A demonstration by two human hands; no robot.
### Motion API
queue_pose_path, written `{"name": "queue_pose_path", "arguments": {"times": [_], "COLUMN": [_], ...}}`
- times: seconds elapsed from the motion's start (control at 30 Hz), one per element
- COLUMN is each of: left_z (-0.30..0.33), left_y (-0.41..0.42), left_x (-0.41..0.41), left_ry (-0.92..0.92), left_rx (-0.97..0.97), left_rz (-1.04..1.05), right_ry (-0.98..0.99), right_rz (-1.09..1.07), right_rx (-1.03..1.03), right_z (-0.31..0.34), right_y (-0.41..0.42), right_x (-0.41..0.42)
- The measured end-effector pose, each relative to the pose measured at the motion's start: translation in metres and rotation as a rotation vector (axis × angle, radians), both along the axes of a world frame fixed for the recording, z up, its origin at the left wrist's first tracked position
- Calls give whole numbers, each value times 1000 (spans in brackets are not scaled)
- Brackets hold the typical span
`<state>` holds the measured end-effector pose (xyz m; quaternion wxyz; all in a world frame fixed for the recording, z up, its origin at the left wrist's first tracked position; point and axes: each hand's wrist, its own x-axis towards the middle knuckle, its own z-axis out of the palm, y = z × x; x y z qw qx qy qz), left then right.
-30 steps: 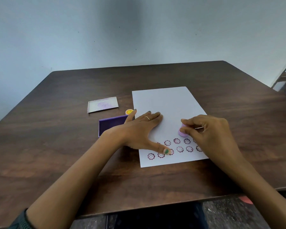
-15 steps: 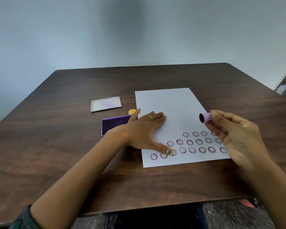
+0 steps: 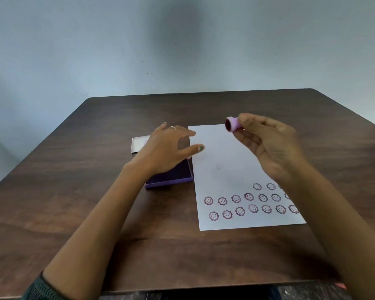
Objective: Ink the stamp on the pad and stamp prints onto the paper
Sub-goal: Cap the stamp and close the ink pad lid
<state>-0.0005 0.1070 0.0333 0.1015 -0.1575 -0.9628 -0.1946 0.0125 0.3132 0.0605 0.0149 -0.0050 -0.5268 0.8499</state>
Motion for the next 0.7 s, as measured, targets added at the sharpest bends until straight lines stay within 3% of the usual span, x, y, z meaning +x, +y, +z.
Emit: {"name": "queue_pose_path", "arguments": {"times": [0.27, 0.43, 0.7], "left_z": [-6, -14, -17], "left_y": [-7, 5, 8], "left_x": [-2, -1, -1], "left_ry": [14, 106, 90], "left_rx": [-47, -92, -64], "left_rz": [135, 230, 313], "right_ry": [21, 8, 35], "right_rz": [17, -5, -13], "right_rx": [120, 201, 242], "right_z": [-1, -16, -19], "right_y": [-44, -41, -36], "right_x": [-30, -34, -36]}}
